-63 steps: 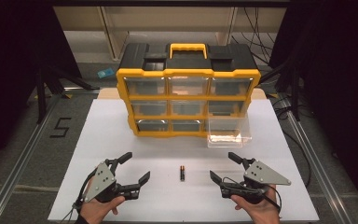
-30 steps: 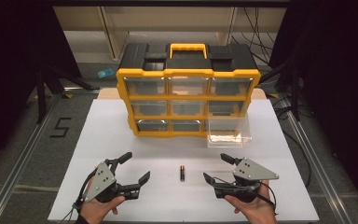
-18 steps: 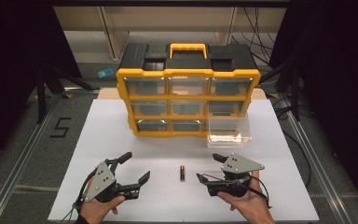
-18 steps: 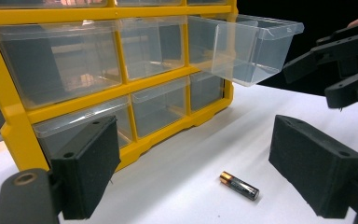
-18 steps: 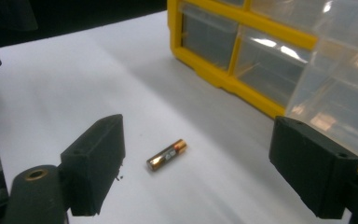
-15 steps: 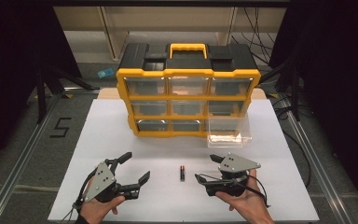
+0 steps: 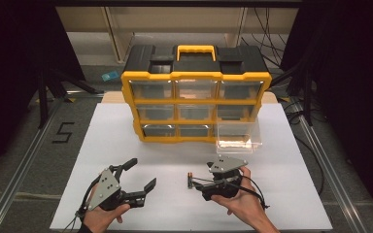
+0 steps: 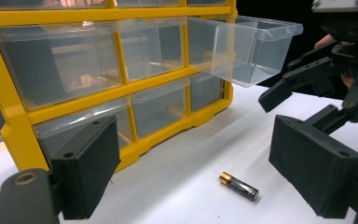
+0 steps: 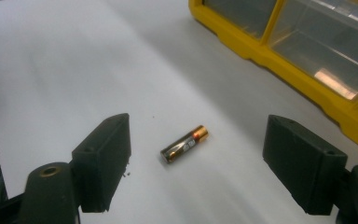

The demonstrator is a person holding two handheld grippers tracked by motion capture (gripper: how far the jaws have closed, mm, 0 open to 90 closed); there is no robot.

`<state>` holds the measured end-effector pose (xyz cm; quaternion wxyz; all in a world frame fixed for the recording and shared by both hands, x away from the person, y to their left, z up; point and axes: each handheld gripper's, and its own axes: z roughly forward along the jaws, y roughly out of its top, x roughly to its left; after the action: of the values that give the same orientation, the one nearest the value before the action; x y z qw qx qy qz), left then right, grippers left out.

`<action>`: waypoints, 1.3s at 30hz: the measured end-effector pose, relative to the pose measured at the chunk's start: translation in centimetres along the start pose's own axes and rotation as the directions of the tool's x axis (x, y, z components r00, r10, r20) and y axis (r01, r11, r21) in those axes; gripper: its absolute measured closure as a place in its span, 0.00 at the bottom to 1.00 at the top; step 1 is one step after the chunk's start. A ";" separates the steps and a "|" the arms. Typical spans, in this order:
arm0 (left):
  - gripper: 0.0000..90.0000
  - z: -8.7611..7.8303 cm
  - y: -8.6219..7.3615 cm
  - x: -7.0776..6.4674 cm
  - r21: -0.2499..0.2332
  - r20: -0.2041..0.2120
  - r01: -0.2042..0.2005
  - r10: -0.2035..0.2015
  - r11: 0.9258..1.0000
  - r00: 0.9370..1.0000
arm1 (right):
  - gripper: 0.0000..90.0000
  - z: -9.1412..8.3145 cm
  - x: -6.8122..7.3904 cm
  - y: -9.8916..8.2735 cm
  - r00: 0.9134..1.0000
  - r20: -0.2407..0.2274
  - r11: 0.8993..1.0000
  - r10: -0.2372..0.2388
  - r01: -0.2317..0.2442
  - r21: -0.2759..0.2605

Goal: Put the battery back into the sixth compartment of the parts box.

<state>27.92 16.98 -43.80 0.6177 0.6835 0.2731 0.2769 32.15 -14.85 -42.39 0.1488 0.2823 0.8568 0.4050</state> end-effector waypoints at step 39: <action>0.17 -0.1 0.0 0.1 -0.001 0.000 0.005 -0.005 1.000 1.000 | 0.34 8.4 -0.9 1.6 0.994 -0.029 0.927 0.106 -0.088 0.364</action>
<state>27.92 17.07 -43.76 0.6187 0.6824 0.2749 0.2756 37.58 -9.44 -46.37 0.0531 0.3371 0.9051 0.2537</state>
